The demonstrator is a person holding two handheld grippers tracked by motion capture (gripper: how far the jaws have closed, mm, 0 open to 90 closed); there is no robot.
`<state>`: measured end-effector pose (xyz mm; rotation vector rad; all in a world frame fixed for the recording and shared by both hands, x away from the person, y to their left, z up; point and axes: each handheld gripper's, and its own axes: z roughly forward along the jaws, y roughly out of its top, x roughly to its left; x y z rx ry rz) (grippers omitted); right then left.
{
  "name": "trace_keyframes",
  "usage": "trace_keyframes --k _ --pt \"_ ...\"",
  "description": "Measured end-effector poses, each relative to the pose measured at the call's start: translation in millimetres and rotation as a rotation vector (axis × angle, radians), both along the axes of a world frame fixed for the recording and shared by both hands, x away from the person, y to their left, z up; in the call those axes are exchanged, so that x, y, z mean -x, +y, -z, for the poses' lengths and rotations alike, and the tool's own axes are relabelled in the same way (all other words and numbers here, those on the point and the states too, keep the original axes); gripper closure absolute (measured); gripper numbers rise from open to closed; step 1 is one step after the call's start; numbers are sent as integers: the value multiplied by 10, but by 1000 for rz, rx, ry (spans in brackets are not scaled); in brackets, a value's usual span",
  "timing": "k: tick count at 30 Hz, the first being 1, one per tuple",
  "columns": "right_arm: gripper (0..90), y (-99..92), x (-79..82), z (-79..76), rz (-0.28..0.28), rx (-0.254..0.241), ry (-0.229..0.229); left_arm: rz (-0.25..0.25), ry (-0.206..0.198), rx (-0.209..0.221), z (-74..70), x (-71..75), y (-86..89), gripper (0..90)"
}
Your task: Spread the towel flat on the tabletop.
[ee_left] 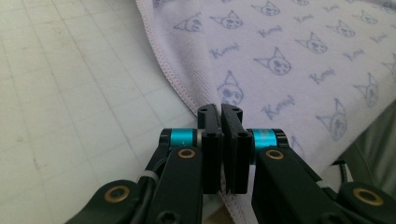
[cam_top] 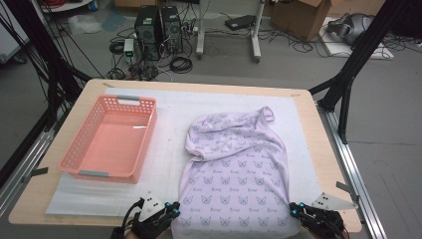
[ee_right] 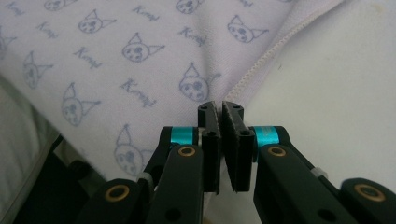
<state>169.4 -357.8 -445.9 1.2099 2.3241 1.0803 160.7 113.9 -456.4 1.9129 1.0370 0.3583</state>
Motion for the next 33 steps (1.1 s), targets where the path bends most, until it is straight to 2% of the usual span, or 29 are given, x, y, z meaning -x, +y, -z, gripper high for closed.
trace_keyframes --k 4,5,8,11,14,16,20,25,27,28,29,31,33 --pt "859 4 38 -14 -11 6 12 14 2 6 -23 54 19 857" --pt "845 6 39 -12 -16 9 9 10 -1 19 -23 50 20 841" --pt "704 6 31 -13 4 -6 -6 -9 -12 61 -5 -3 46 649" --pt "631 -13 20 -33 39 -32 -40 -34 -20 75 3 -67 64 552" --pt "594 -13 13 -42 75 -32 -67 -51 -19 88 8 -141 63 505" --pt "579 -4 0 -33 87 -24 -69 -60 -11 96 17 -195 43 483" --pt "536 24 -43 -6 120 -2 -76 -48 -5 89 31 -257 -31 469" --pt "523 79 -191 60 145 15 -61 -34 -6 58 43 -369 -139 466" --pt "556 75 -209 61 153 5 -58 -30 -47 19 63 -348 -182 476" --pt "603 69 -210 61 151 3 -60 -39 -76 -8 74 -324 -194 515" --pt "710 65 -206 57 142 -6 -55 -46 -96 -28 81 -308 -187 598" --pt "854 64 -194 53 115 -19 -42 -43 -63 6 73 -307 -152 780" --pt "867 75 -181 50 111 -20 -37 -39 -55 5 64 -283 -154 835"
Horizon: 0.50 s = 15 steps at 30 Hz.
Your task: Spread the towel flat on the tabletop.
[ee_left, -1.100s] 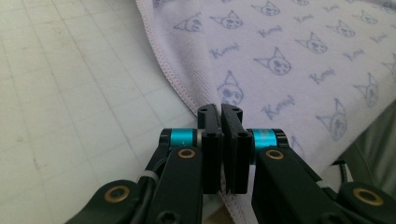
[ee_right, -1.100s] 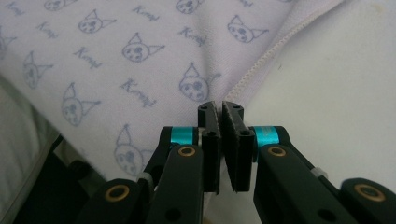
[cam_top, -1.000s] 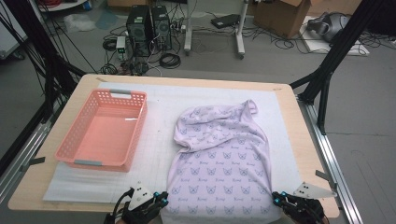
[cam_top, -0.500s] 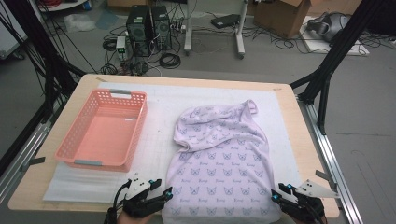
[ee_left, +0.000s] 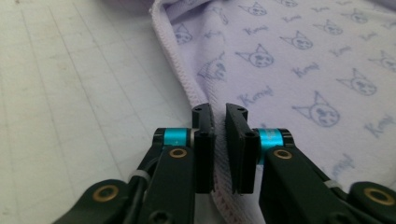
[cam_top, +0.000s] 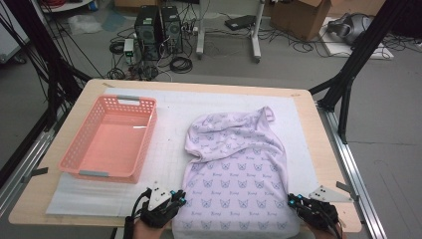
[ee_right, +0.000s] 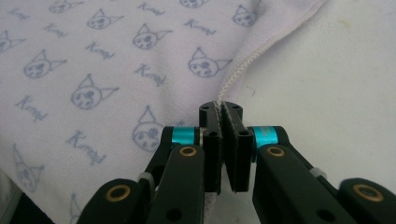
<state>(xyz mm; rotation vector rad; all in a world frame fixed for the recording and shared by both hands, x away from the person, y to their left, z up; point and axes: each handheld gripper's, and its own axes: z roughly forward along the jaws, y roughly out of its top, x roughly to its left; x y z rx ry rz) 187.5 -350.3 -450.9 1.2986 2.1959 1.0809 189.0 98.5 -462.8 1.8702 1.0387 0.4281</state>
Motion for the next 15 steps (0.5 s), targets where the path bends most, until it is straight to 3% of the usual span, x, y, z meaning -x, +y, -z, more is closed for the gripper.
trace_keyframes --k 6,15 --pt "872 -76 116 -19 -37 -15 25 13 45 34 -15 151 73 841" --pt "872 -97 295 -45 -99 -16 54 31 78 59 -20 351 171 840"
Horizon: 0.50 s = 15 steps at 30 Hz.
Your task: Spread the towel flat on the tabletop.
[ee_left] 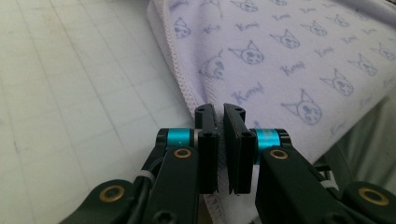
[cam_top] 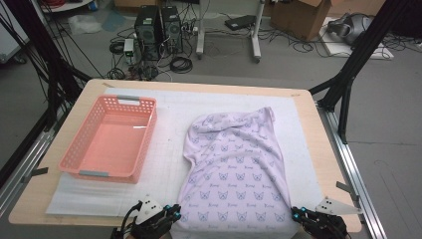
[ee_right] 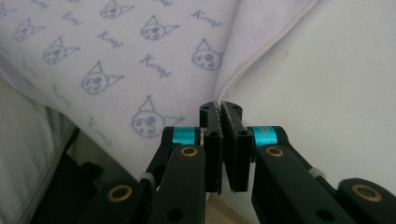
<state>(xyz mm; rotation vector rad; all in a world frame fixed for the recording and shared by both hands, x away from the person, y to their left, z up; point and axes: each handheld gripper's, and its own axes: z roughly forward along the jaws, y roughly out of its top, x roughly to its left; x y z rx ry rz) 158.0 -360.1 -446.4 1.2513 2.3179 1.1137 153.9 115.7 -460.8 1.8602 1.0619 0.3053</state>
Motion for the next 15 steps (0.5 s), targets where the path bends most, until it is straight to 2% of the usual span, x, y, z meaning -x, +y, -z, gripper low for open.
trace_keyframes --k 5,6,8,10,12,15 --pt "867 -25 102 -3 -16 -10 31 14 17 18 2 78 12 809" --pt "842 -36 116 -4 -21 -15 20 9 16 26 -3 71 -2 771" --pt "740 -57 127 -22 10 -36 2 -22 -11 15 -16 43 -25 585" --pt "667 -78 108 -41 38 -74 -31 -35 -36 16 -25 -9 -20 547" --pt "627 -71 85 -52 70 -79 -56 -53 -42 28 -29 -89 -19 492" --pt "571 -34 2 -42 105 -52 -78 -69 -40 36 -30 -206 -31 467"
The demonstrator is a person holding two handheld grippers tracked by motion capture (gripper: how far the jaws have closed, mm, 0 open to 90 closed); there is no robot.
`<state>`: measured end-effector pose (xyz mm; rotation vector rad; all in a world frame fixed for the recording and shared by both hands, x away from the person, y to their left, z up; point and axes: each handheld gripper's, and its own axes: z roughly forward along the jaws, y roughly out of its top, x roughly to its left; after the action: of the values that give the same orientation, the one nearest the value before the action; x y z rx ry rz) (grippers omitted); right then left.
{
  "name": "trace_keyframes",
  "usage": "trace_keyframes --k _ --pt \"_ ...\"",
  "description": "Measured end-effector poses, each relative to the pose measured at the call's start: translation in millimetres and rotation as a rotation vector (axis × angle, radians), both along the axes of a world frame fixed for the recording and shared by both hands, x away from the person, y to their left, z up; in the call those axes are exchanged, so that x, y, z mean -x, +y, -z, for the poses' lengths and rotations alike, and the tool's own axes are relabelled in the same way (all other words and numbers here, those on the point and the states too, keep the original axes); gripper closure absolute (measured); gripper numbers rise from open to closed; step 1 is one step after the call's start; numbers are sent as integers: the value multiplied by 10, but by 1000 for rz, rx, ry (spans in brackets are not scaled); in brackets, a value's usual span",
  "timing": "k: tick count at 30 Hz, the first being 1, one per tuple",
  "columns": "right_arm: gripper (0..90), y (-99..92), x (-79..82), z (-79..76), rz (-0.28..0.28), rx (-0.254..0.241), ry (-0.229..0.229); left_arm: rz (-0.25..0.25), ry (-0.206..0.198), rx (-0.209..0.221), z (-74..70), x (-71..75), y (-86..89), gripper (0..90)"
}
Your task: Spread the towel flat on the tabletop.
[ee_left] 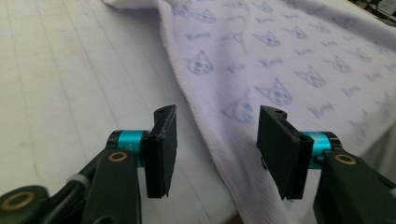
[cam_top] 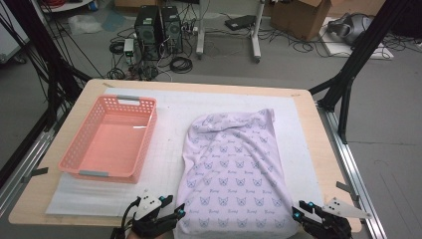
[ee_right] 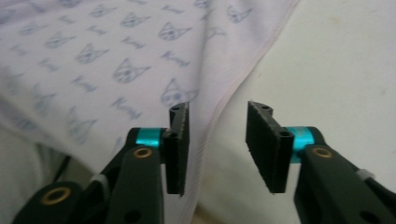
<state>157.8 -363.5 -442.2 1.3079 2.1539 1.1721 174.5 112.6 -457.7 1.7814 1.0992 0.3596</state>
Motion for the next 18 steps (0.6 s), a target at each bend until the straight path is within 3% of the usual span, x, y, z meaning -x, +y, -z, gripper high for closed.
trace_keyframes --k 4,7,8,10,11,12,13,18 --pt "560 69 -140 -5 13 -16 -7 1 20 23 -8 -181 -5 461" --pt "561 148 -250 17 8 5 -1 13 53 -1 19 -315 -45 466" --pt "566 180 -284 31 11 23 6 14 31 -9 31 -312 -64 475" --pt "613 230 -346 74 4 57 31 17 -8 -62 45 -276 -100 575" --pt "645 249 -355 93 5 72 26 13 -26 -92 50 -251 -102 689" --pt "736 248 -349 89 2 81 17 18 -9 -66 52 -246 -86 814" --pt "843 236 -347 83 -23 64 31 15 13 -50 47 -238 -68 869" --pt "851 199 -243 63 -48 66 50 19 43 -37 23 -107 19 873"
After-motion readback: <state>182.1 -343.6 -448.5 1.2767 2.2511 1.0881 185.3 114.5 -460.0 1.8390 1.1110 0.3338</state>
